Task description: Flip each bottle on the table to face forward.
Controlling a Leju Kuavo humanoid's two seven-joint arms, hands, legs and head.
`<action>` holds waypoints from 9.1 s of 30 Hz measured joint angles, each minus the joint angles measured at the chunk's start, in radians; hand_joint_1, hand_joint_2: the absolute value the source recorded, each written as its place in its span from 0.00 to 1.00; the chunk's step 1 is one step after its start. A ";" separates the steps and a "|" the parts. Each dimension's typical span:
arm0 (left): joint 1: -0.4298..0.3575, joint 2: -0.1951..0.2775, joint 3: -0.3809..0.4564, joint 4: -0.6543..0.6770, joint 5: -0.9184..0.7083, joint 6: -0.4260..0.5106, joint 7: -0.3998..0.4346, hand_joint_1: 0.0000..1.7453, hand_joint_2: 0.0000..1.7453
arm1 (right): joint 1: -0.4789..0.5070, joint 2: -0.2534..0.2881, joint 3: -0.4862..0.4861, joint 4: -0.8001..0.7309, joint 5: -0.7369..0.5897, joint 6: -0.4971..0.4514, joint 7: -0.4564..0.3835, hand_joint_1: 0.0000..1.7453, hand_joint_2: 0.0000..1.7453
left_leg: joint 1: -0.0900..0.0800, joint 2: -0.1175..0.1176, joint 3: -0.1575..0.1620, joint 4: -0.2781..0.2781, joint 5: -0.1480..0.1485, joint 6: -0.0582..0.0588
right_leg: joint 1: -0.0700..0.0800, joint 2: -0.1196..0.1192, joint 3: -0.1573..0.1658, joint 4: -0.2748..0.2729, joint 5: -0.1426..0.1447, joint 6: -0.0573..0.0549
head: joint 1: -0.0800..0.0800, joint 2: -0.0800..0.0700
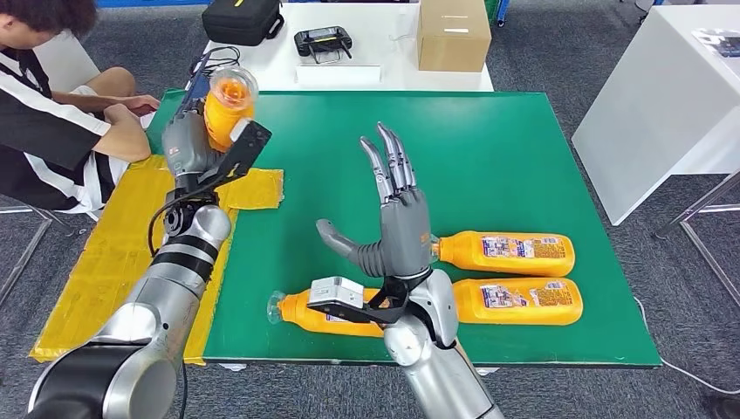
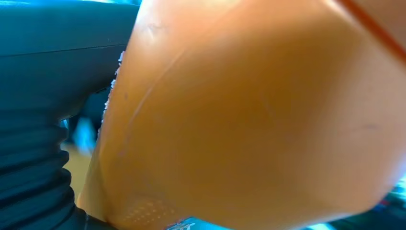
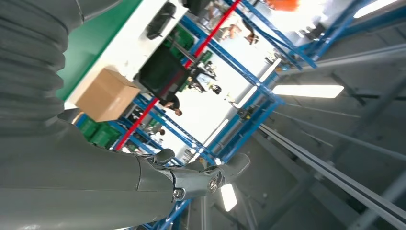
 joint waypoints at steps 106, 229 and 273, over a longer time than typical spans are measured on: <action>0.006 0.061 0.101 0.359 0.172 -0.137 -0.502 0.00 1.00 | -0.054 -0.030 0.109 0.000 -0.044 0.029 -0.012 0.00 1.00 | 0.000 0.002 0.001 0.000 0.000 0.000 | 0.000 0.003 0.000 0.000 0.000 0.000 | 0.000 0.000; 0.111 0.105 0.466 0.255 0.628 -0.379 -0.582 0.00 1.00 | -0.222 -0.161 0.482 0.579 0.213 0.373 0.223 0.00 1.00 | 0.000 0.002 0.000 0.000 0.000 0.000 | 0.000 0.003 -0.001 0.000 0.000 0.000 | 0.000 0.000; 0.139 0.107 0.493 0.255 0.616 -0.421 -0.579 0.00 1.00 | -0.215 -0.141 0.336 0.648 0.383 0.335 0.426 0.00 1.00 | 0.000 0.002 0.000 0.000 0.000 0.000 | 0.000 0.003 -0.001 0.000 0.000 0.000 | 0.000 0.000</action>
